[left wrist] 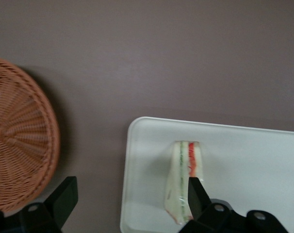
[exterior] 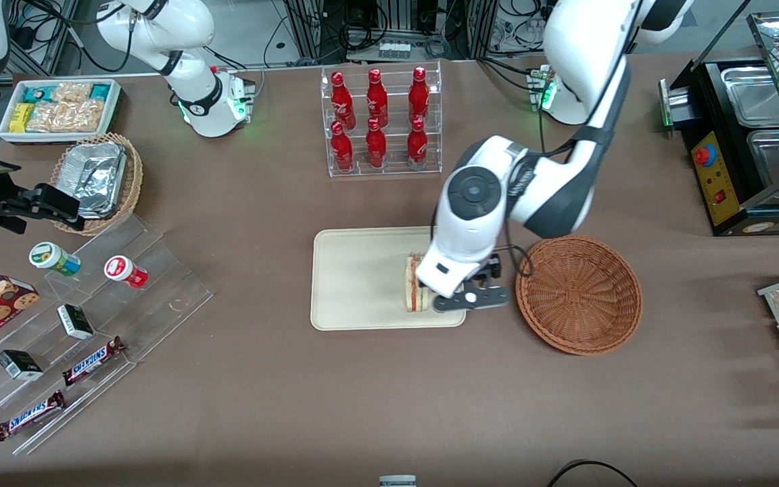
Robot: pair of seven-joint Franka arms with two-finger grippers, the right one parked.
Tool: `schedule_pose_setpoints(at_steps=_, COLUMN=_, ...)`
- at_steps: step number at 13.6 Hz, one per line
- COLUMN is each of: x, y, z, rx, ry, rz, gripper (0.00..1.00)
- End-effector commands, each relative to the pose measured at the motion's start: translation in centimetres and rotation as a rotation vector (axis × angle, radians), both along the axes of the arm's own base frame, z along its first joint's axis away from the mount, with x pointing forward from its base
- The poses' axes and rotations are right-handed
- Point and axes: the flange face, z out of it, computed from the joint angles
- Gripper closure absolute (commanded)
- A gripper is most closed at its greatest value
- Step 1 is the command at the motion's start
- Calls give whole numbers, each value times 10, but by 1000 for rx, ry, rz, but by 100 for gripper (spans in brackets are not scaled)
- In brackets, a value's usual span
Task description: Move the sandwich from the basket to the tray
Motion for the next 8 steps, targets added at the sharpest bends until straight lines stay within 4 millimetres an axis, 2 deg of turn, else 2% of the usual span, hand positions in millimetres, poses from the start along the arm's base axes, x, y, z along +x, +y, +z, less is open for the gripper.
schedule_pose_setpoints(at_steps=1, x=6, y=34, z=28, rx=5, ry=8, rz=56, gripper=0)
schedule_pose_setpoints(at_steps=3, x=20, y=66, z=41, rx=-6, ry=-5, rz=106, gripper=0)
schedule_pose_setpoints(at_steps=8, x=32, y=124, z=72, rx=-2, ry=4, rz=105, gripper=0)
